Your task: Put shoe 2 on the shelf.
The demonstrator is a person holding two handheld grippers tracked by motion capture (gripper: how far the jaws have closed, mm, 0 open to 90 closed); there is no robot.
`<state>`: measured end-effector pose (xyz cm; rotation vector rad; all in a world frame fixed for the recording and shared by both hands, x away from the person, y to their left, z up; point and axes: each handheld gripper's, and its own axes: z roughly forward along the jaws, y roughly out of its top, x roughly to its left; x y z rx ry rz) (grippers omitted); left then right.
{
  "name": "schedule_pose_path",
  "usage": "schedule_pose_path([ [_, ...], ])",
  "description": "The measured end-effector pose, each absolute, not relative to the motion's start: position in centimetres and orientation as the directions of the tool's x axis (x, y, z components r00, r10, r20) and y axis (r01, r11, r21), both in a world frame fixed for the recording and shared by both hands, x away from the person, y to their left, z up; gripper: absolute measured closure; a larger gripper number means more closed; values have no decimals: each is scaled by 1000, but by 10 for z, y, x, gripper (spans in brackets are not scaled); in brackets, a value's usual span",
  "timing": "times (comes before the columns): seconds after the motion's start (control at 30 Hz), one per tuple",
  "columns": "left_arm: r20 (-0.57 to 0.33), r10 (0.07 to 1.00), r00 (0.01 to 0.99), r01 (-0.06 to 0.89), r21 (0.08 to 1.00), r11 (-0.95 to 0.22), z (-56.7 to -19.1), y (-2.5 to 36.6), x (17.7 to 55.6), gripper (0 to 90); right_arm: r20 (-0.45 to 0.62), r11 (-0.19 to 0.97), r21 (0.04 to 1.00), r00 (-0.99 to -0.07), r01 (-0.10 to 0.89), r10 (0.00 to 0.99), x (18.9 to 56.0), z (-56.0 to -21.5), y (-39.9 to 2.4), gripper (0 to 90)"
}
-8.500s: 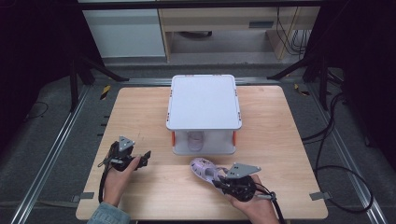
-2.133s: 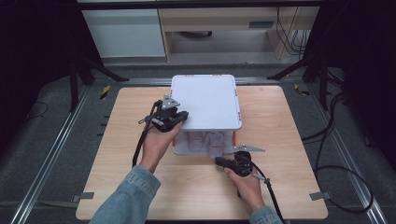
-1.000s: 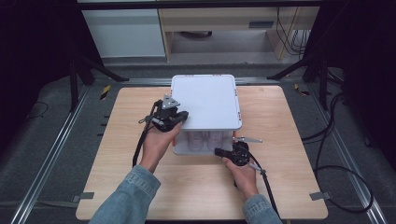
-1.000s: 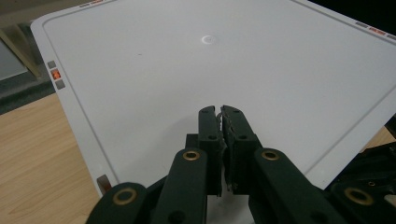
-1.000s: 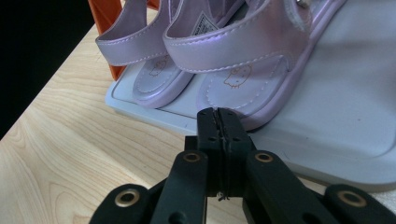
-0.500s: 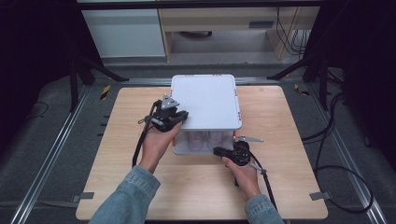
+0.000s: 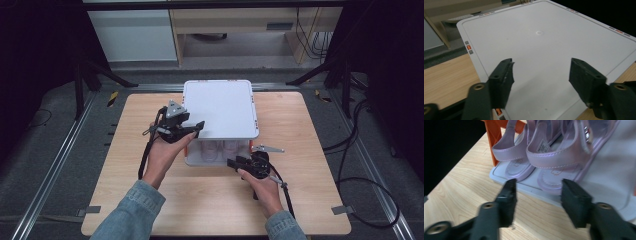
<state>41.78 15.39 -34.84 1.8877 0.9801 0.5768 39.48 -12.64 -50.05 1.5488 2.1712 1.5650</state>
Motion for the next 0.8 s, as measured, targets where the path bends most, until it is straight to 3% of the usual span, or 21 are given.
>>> schedule_pose_path([
  [0.13, 4, 819, 573, 384, 882, -272, -348, 168, 408, 174, 396, 19, 779, -515, 626, 760, 389, -490, -134, 245],
  [0.33, -7, 822, 570, 379, 889, -255, -350, 185, 395, 105, 307, 67, 815, -526, 576, 793, 383, -478, -153, 129],
  [0.57, 1, 826, 564, 369, 895, -253, -356, 203, 378, 63, 214, 111, 863, -557, 492, 802, 373, -469, -183, 93],
  [0.8, 31, 822, 569, 366, 885, -287, -365, 212, 369, 54, 187, 145, 862, -570, 486, 800, 369, -467, -198, 82],
])
